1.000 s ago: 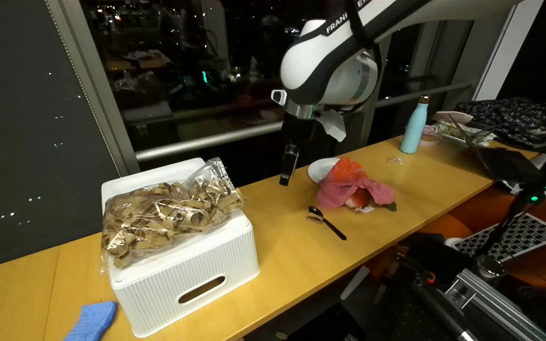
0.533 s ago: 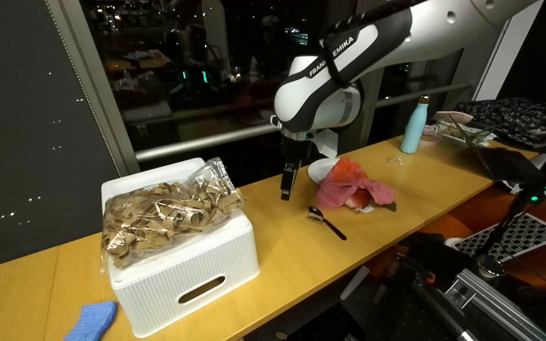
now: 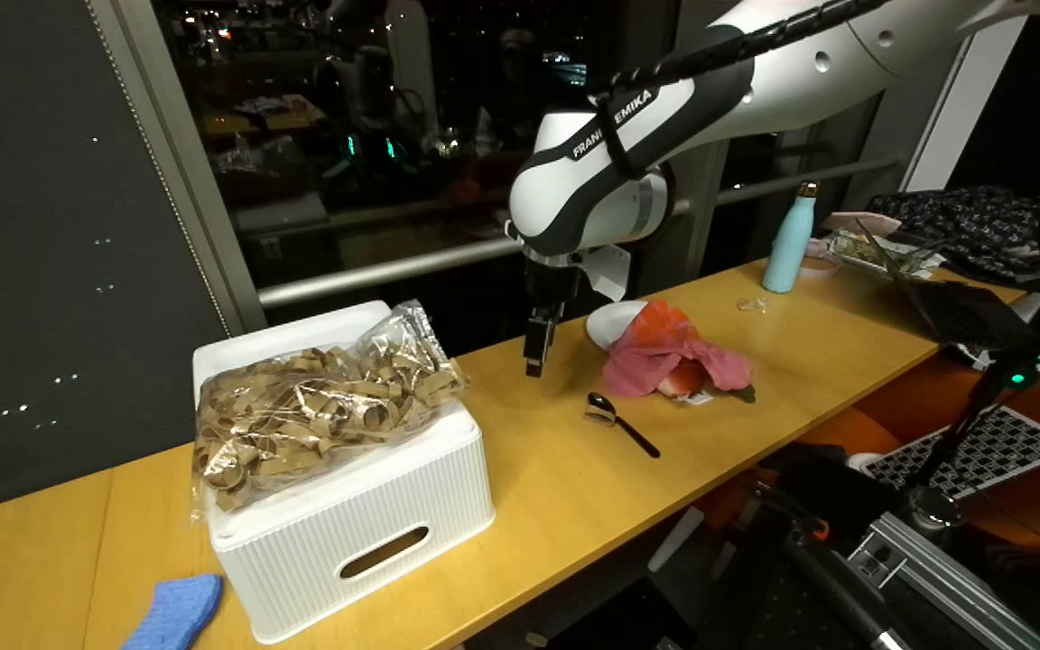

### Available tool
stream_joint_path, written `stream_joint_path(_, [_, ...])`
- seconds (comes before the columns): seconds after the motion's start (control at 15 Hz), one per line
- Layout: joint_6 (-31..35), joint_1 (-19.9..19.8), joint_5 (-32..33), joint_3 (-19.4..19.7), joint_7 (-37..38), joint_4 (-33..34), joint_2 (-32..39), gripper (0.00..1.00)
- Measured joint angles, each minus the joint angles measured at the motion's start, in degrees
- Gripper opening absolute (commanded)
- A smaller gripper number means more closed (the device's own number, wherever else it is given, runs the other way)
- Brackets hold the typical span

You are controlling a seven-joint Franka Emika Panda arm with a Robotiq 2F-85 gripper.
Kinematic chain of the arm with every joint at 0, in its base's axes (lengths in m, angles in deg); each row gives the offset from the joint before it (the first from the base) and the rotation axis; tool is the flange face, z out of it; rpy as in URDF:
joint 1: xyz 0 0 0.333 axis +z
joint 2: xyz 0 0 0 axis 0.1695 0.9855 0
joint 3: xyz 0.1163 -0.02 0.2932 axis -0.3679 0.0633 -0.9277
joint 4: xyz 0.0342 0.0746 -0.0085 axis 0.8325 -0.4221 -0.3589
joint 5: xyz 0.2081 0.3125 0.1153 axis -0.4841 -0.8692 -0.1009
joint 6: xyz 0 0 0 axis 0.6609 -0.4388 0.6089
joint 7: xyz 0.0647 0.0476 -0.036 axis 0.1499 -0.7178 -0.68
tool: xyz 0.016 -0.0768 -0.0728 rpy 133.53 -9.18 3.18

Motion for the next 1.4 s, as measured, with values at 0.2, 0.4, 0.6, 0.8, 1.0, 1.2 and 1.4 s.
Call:
stream_joint_path(0.2, [0.3,0.0,0.0,-0.1,0.0,-0.4,0.0,1.00])
stream_joint_path(0.4, [2.6,0.0,0.0,-0.2,0.3,-2.7,0.0,1.00])
stream_joint_path(0.6, [5.4,-0.3,0.0,-0.2,0.4,-5.7,0.0,1.00])
stream_joint_path(0.8, [7.8,-0.9,0.0,-0.2,0.4,-8.3,0.0,1.00])
stream_joint_path(1.0, [9.6,-1.7,0.0,-0.4,0.3,-9.3,1.2,1.00])
stream_joint_path(1.2, [11.5,-2.2,0.0,-0.8,0.3,-9.3,3.6,1.00])
stream_joint_path(1.4, [12.5,-2.3,0.0,-1.2,0.4,-9.2,5.1,1.00])
